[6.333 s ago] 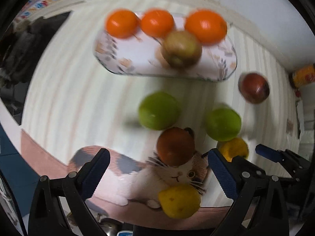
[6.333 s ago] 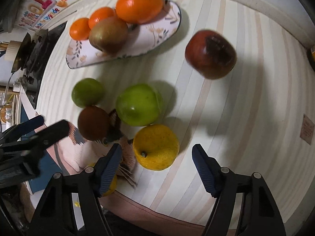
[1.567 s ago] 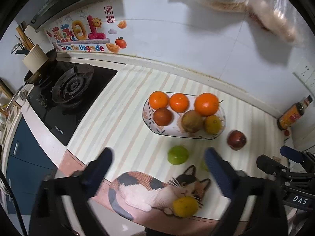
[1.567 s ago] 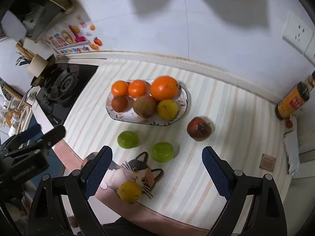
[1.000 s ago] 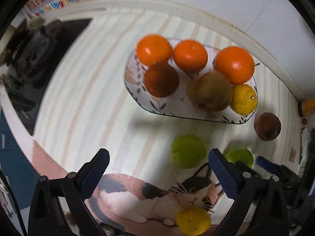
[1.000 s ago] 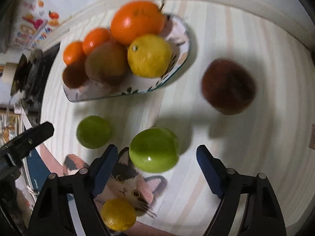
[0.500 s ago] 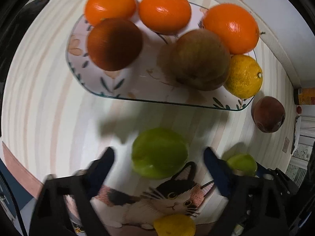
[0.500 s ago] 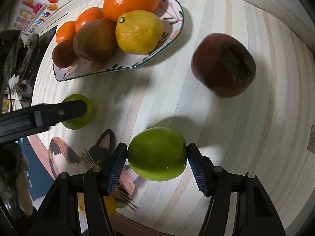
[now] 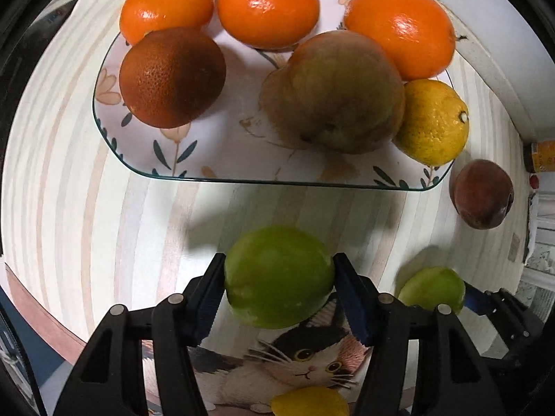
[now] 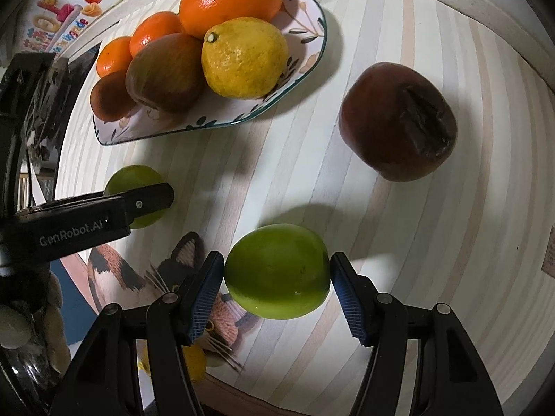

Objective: Organize fruits
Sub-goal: 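Carry both green apples to the floral plate and open both tools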

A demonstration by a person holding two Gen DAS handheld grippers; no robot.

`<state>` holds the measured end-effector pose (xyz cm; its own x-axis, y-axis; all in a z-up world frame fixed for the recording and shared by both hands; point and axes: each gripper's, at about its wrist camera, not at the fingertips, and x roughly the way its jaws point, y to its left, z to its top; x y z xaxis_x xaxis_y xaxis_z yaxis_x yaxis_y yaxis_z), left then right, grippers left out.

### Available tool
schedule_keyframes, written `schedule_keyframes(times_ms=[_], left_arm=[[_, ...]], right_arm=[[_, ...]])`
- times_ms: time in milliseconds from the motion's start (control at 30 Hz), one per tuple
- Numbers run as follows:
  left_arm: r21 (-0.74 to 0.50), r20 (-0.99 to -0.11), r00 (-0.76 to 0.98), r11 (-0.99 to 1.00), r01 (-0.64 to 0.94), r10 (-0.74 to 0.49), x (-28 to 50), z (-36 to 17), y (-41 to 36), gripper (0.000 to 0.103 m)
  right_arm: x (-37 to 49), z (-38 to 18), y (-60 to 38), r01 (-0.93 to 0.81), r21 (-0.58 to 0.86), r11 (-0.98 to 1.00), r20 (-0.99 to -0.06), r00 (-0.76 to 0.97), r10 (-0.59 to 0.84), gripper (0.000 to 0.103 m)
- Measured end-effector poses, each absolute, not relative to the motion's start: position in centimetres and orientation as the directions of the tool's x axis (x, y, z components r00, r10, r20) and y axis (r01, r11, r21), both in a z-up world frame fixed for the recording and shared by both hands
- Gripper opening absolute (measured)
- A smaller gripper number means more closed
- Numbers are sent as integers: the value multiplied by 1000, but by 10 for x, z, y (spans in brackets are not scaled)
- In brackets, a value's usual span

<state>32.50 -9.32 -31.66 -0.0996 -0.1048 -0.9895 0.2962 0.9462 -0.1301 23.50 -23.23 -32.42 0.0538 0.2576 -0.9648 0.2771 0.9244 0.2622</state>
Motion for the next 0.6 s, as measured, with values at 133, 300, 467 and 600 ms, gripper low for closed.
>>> schedule_keyframes(times_ms=[133,300,467,600], left_arm=[[-122,-991,-83,947,299,-102,317,-315,-95,58],[-137,-990,-63,949,285,-124,312,-300,-88,58],[-181,-983,-36,949,260,-178,321,-270,-74,58],[-230,-971,4,943,238,-238,343,-237,-69,58]], right_arm=[[238,-325,-227,257,255,932,-967,47,251,66],[238,-321,-222,258,277,926,-961,63,270,65],[246,-301,-226,272,323,906,-946,111,304,65],[260,-276,-236,285,375,882,-925,179,335,65]])
